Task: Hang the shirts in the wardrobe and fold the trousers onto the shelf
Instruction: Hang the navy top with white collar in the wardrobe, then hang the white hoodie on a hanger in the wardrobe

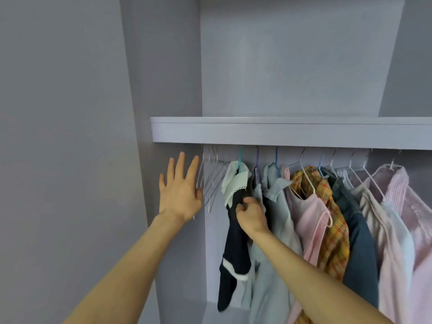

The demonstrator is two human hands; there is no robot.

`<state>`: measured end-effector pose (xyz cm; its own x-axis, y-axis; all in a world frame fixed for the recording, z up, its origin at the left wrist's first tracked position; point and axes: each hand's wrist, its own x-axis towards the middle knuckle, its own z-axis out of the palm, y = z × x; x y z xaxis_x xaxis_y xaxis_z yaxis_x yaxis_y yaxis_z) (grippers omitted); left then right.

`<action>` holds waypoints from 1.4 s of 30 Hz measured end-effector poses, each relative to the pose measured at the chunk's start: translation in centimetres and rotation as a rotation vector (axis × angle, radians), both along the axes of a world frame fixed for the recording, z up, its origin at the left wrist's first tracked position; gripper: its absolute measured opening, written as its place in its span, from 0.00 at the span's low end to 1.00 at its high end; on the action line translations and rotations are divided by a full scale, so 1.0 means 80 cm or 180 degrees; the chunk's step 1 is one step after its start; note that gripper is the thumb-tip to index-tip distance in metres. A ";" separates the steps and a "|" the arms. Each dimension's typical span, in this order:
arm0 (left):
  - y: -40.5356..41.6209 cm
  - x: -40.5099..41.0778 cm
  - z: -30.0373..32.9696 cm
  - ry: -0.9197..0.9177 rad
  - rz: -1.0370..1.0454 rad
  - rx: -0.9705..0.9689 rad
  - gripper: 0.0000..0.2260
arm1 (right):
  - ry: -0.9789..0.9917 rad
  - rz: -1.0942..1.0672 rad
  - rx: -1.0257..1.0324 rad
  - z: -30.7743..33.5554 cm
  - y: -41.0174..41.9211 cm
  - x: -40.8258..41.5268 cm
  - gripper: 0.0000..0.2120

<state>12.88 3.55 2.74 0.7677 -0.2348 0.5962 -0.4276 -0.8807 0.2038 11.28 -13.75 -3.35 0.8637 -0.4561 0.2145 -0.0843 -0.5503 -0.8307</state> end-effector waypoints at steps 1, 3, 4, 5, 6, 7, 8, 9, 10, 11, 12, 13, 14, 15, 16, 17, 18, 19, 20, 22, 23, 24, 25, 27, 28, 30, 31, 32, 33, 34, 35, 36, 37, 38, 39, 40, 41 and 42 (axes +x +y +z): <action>0.007 -0.017 -0.010 0.0145 -0.0014 -0.0014 0.32 | -0.0006 0.0047 -0.0195 0.002 0.005 -0.020 0.06; 0.019 -0.051 -0.031 0.0371 -0.0013 -0.0107 0.30 | -0.0068 0.0108 -0.0462 0.004 0.015 -0.060 0.14; 0.024 -0.067 -0.040 0.0444 -0.0012 -0.0183 0.29 | -0.0094 0.0160 -0.0561 0.007 0.020 -0.078 0.15; 0.031 -0.088 -0.050 0.0555 0.0022 -0.0271 0.27 | -0.0067 0.0280 -0.0616 0.006 0.028 -0.100 0.15; 0.036 -0.104 -0.058 0.0600 0.0055 -0.0384 0.25 | -0.0020 0.0440 -0.0611 0.005 0.033 -0.116 0.14; 0.042 -0.124 -0.069 0.0643 0.0114 -0.0481 0.23 | 0.0087 0.0650 -0.0573 0.002 0.041 -0.134 0.13; 0.047 -0.141 -0.079 0.0672 0.0156 -0.0558 0.21 | 0.0234 0.0854 -0.0524 -0.001 0.047 -0.150 0.13; 0.056 -0.164 -0.090 0.0753 0.0234 -0.0653 0.19 | 0.0392 0.1099 -0.0485 -0.007 0.056 -0.168 0.12; 0.064 -0.189 -0.103 0.0842 0.0300 -0.0747 0.18 | 0.0528 0.1321 -0.0430 -0.015 0.065 -0.185 0.12; 0.069 -0.207 -0.115 0.0908 0.0317 -0.0814 0.17 | 0.0637 0.1495 -0.0383 -0.023 0.069 -0.198 0.12; 0.079 -0.234 -0.130 0.1011 0.0388 -0.0885 0.17 | 0.0765 0.1714 -0.0355 -0.033 0.079 -0.215 0.12; 0.089 -0.259 -0.143 0.1103 0.0462 -0.0978 0.16 | 0.0864 0.1909 -0.0346 -0.044 0.088 -0.229 0.12; 0.098 -0.283 -0.156 0.1175 0.0554 -0.1076 0.16 | 0.0944 0.2089 -0.0333 -0.055 0.097 -0.241 0.11; 0.107 -0.305 -0.168 0.1233 0.0651 -0.1155 0.15 | 0.0980 0.2216 -0.0290 -0.066 0.106 -0.251 0.11; 0.117 -0.329 -0.179 0.1270 0.0780 -0.1224 0.15 | 0.1026 0.2348 -0.0254 -0.078 0.115 -0.262 0.11; 0.128 -0.352 -0.189 0.1287 0.0972 -0.1306 0.15 | 0.1061 0.2528 -0.0272 -0.089 0.127 -0.271 0.11; 0.142 -0.387 -0.201 0.1310 0.1251 -0.1400 0.15 | 0.1132 0.2777 -0.0306 -0.105 0.145 -0.285 0.12; 0.149 -0.403 -0.206 0.1286 0.1402 -0.1454 0.15 | 0.1158 0.2892 -0.0324 -0.114 0.154 -0.290 0.12; 0.159 -0.437 -0.218 0.1303 0.1677 -0.1566 0.15 | 0.1223 0.3135 -0.0341 -0.129 0.172 -0.306 0.12; 0.176 -0.508 -0.239 0.1309 0.2241 -0.1838 0.14 | 0.1327 0.3603 -0.0382 -0.156 0.207 -0.342 0.12; 0.182 -0.543 -0.250 0.1283 0.2491 -0.1942 0.13 | 0.1394 0.3824 -0.0431 -0.168 0.223 -0.362 0.12; 0.187 -0.584 -0.260 0.1270 0.2762 -0.2087 0.13 | 0.1463 0.4098 -0.0473 -0.182 0.240 -0.385 0.12; 0.190 -0.623 -0.271 0.1280 0.3020 -0.2207 0.12 | 0.1523 0.4337 -0.0558 -0.193 0.256 -0.410 0.11; 0.194 -0.698 -0.285 0.1308 0.3504 -0.2377 0.12 | 0.1655 0.4751 -0.0622 -0.212 0.285 -0.462 0.11; 0.197 -0.743 -0.291 0.1259 0.3792 -0.2444 0.12 | 0.1724 0.5014 -0.0670 -0.221 0.304 -0.496 0.11; 0.200 -0.818 -0.300 0.1131 0.4252 -0.2599 0.12 | 0.1849 0.5455 -0.0803 -0.231 0.334 -0.556 0.10; 0.200 -0.854 -0.302 0.1058 0.4467 -0.2687 0.12 | 0.1895 0.5668 -0.0866 -0.234 0.348 -0.586 0.10; 0.200 -0.890 -0.305 0.0978 0.4679 -0.2775 0.12 | 0.1908 0.5859 -0.0911 -0.239 0.363 -0.615 0.09; 0.200 -0.930 -0.309 0.0881 0.4912 -0.2864 0.12 | 0.1921 0.6071 -0.1013 -0.242 0.379 -0.651 0.10; 0.200 -0.965 -0.312 0.0781 0.5114 -0.2934 0.12 | 0.1915 0.6241 -0.1112 -0.245 0.394 -0.682 0.10; 0.201 -1.001 -0.316 0.0667 0.5313 -0.2998 0.12 | 0.1912 0.6398 -0.1231 -0.247 0.410 -0.716 0.10; 0.204 -1.044 -0.322 0.0540 0.5555 -0.3044 0.12 | 0.1905 0.6596 -0.1357 -0.251 0.432 -0.757 0.10; 0.205 -1.078 -0.328 0.0463 0.5746 -0.3093 0.12 | 0.1952 0.6734 -0.1443 -0.253 0.448 -0.790 0.10; 0.207 -1.106 -0.334 0.0414 0.5907 -0.3162 0.12 | 0.2012 0.6851 -0.1510 -0.256 0.462 -0.819 0.11; 0.211 -1.147 -0.343 0.0353 0.6119 -0.3278 0.12 | 0.2063 0.7038 -0.1627 -0.263 0.483 -0.861 0.11; 0.215 -1.178 -0.353 0.0333 0.6286 -0.3364 0.12 | 0.2091 0.7169 -0.1774 -0.269 0.499 -0.893 0.12; 0.219 -1.207 -0.363 0.0353 0.6431 -0.3458 0.13 | 0.2142 0.7282 -0.1898 -0.275 0.512 -0.922 0.12; 0.223 -1.243 -0.378 0.0392 0.6617 -0.3567 0.13 | 0.2186 0.7429 -0.2038 -0.286 0.527 -0.959 0.12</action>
